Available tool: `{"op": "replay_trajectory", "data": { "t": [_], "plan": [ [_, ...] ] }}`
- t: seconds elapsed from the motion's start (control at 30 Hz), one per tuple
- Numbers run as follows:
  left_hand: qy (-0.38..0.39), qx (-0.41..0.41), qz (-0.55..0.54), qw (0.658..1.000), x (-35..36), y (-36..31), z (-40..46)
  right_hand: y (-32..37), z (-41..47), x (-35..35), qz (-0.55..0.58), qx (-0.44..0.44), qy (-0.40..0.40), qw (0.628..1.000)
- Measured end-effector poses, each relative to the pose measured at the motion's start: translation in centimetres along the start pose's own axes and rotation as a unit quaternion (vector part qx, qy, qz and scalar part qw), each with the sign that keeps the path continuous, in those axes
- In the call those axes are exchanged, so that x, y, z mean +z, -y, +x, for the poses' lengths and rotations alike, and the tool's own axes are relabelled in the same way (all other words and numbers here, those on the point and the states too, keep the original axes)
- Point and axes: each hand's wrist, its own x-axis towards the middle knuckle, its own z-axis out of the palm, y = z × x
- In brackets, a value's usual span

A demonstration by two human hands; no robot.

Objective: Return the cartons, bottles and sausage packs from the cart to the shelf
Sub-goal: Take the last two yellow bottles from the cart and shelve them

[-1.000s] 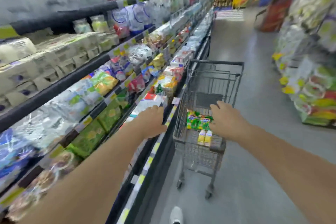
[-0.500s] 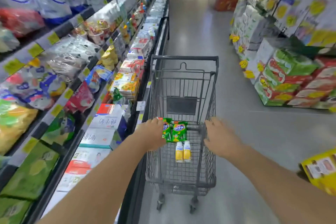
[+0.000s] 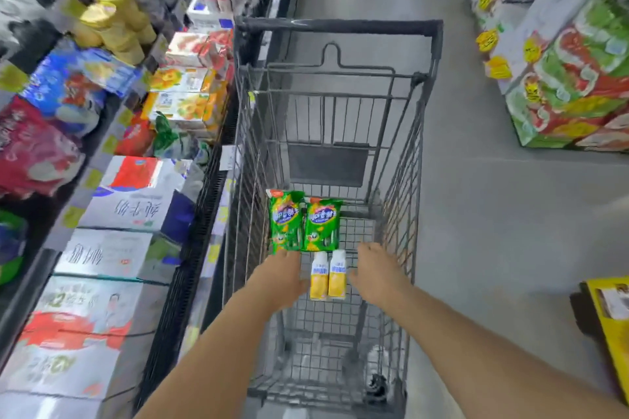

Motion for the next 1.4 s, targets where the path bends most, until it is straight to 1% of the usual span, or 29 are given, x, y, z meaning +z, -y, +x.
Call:
{"op": "replay_trajectory", "data": {
  "t": [0.2,0.37,0.47,0.57,0.73,0.83,1.03,1.17,1.23,1.3,1.4],
  "plan": [
    [0.035,-0.073,-0.091,0.993,6.8,1.0,9.1,-2.7,9.0,7.7,0.052,0.05,0.054,0.996],
    [0.067,-0.098,-0.148,0.982,13.4,1.4,15.6,-4.3,15.3,14.2,0.121,0.135,0.067,0.981],
    [0.043,-0.117,-0.195,0.973,16.7,2.1,18.4,-4.9,18.0,17.3,0.15,0.19,0.062,0.968],
    [0.031,-0.135,-0.249,0.958,18.3,2.4,20.0,-5.2,19.9,19.5,0.192,0.234,0.06,0.951],
    [0.029,-0.157,-0.307,0.938,19.8,2.9,22.1,-5.1,20.9,21.7,0.27,0.254,0.084,0.925],
    [0.046,-0.175,-0.338,0.924,20.2,3.3,22.3,-5.1,20.9,22.1,0.286,0.269,0.085,0.916],
    [0.093,-0.22,-0.38,0.894,20.2,3.3,21.5,-5.5,20.1,21.2,0.238,0.256,0.093,0.932],
    [0.115,-0.233,-0.46,0.849,19.1,3.4,19.2,-5.2,17.9,19.6,0.219,0.235,0.074,0.944],
    [0.132,-0.224,-0.471,0.843,18.0,3.2,17.1,-4.8,16.2,17.8,0.22,0.232,0.095,0.943],
    [0.151,-0.202,-0.47,0.846,16.5,3.1,15.0,-4.4,14.2,15.7,0.227,0.236,0.111,0.939],
    [0.15,-0.179,-0.487,0.842,12.5,2.6,11.1,-3.2,11.1,11.3,0.232,0.201,0.12,0.944]
  ]
}}
